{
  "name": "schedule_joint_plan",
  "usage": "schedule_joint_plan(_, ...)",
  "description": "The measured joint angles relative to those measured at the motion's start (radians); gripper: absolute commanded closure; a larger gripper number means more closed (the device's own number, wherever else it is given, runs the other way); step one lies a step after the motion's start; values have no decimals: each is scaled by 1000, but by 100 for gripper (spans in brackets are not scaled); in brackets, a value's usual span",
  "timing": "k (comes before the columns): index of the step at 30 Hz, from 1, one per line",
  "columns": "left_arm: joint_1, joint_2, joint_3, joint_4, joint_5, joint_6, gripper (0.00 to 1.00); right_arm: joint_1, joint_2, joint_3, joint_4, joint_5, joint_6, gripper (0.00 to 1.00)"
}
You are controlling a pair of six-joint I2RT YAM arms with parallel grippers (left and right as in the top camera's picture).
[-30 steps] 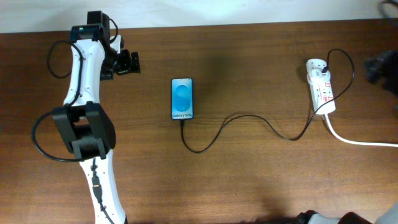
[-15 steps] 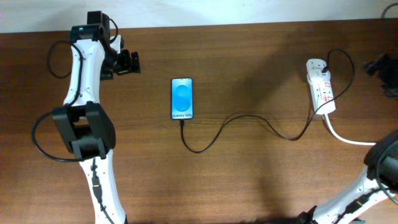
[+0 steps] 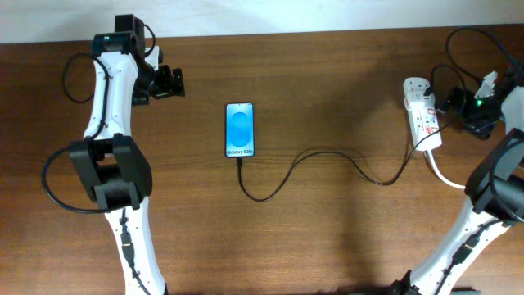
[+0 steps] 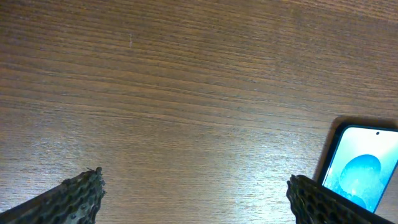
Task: Plug charger to phone and switch on socket
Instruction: 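Move the right gripper to the power strip and press its switch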
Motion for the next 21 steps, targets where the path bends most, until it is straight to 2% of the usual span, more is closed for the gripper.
schedule_joint_plan(12, 0, 0, 0, 0, 0, 0, 1, 18, -1, -11, -5, 27, 13, 2)
schedule_joint_plan(21, 0, 0, 0, 0, 0, 0, 1, 40, -14, -18, -101, 30, 8, 2)
